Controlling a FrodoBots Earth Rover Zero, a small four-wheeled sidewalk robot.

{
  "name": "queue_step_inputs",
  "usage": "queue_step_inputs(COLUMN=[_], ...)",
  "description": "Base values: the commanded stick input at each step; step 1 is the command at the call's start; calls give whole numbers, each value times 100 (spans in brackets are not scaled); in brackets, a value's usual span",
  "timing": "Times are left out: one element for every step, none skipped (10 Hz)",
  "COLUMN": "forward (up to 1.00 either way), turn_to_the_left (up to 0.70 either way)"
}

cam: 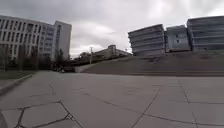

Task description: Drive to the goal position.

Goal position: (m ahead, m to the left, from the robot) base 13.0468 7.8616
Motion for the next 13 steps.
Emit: queue_step_inputs(forward=[100,100,100,100,100,100,100,100,100,100,100,100,100], turn_to_the_left=[0,0,0,0,0,0,0,0,0,4,6,19,40])
